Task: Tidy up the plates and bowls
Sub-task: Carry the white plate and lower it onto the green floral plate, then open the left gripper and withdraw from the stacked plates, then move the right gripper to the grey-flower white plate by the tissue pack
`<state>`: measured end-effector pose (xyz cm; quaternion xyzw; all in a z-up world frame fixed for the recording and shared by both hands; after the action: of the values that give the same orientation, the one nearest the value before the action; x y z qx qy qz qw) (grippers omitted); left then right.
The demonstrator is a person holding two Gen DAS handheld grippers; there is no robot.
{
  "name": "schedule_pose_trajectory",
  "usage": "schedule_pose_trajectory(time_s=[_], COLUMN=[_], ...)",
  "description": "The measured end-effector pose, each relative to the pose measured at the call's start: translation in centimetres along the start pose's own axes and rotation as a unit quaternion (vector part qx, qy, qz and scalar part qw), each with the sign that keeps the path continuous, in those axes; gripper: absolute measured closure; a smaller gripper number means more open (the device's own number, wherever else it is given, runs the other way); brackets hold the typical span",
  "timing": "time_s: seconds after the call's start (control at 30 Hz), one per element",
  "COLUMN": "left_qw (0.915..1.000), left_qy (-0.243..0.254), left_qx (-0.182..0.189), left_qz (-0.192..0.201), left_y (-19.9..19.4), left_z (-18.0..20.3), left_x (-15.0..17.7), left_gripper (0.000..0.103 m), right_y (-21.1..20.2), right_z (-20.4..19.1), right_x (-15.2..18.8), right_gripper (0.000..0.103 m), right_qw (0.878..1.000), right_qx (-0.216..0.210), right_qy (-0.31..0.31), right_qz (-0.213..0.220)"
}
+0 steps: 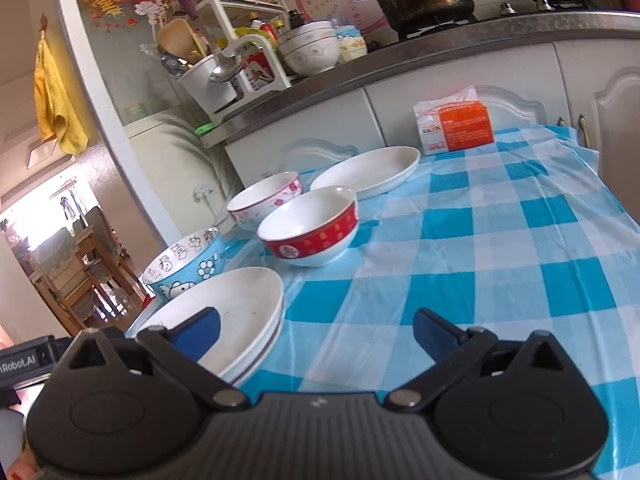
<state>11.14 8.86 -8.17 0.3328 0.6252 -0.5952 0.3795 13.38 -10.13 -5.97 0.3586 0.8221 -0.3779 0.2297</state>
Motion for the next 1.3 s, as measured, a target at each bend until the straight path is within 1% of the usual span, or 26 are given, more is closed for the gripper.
schedule_pose_trajectory(time_s=[0.1, 0.2, 0.27, 0.4, 0.5, 0.63, 0.8, 0.9, 1.07, 1.17, 1.23, 1.3], left_qw=[0.9995, 0.9988, 0.9985, 0.9982, 0.9979, 0.9976, 0.9962, 0.9951, 0.9933, 0.9933, 0.9935, 0.9938], left_qy=[-0.016, -0.036, -0.041, -0.034, -0.032, -0.028, -0.019, -0.017, -0.012, -0.003, 0.005, 0.016], left_qx=[0.028, 0.025, 0.022, 0.025, 0.027, 0.042, 0.066, 0.078, 0.091, 0.097, 0.098, 0.097], left_qz=[0.005, 0.02, 0.028, 0.043, 0.05, 0.047, 0.054, 0.059, 0.069, 0.063, 0.059, 0.05], left_y=[-0.2, -0.6, -0.9, -1.4, -1.6, -1.9, -2.7, -3.2, -4.0, -4.3, -4.7, -4.8], left_z=[0.1, 0.2, 0.3, 0.7, 0.9, 1.2, 1.8, 2.0, 2.3, 2.5, 2.6, 2.8], left_x=[0.3, 0.6, 0.8, 1.0, 1.2, 1.4, 1.4, 1.4, 1.5, 1.4, 1.1, 0.9], left_gripper=[0.0, 0.0, 0.0, 0.0, 0.0, 0.0, 0.0, 0.0, 0.0, 0.0, 0.0, 0.0], right_y=[-0.3, -0.9, -1.5, -3.0, -4.0, -5.5, -7.6, -8.8, -10.7, -12.0, -13.3, -14.4], right_z=[1.0, 1.9, 2.4, 3.2, 4.1, 5.7, 7.4, 7.7, 8.1, 8.3, 8.1, 7.5], right_x=[-0.4, -0.8, -1.2, -1.6, -1.9, -1.9, -1.8, -1.7, -1.1, -0.5, -0.2, 0.0], right_gripper=[0.001, 0.001, 0.001, 0.001, 0.001, 0.001, 0.001, 0.001, 0.001, 0.001, 0.001, 0.001], right_qw=[1.0, 0.999, 0.998, 0.996, 0.994, 0.991, 0.988, 0.986, 0.981, 0.979, 0.977, 0.973], right_qx=[0.016, 0.033, 0.041, 0.056, 0.07, 0.086, 0.108, 0.122, 0.14, 0.157, 0.167, 0.188], right_qy=[0.009, 0.018, 0.014, -0.005, -0.012, -0.007, 0.025, 0.033, 0.028, 0.03, 0.034, 0.012], right_qz=[0.009, 0.028, 0.043, 0.074, 0.087, 0.099, 0.103, 0.112, 0.128, 0.124, 0.13, 0.132])
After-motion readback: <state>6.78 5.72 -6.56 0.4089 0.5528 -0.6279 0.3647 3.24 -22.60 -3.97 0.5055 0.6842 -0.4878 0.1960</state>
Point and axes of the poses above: each gripper's, at about its wrist camera, not at the fingertips, and y roughly the way its jaws point, z to its right, x to its underside, the point moved 4 cm from there along y, roughly the way its jaws point, and after that the axes turned 15 degrees about y, right-handed, at the moved point
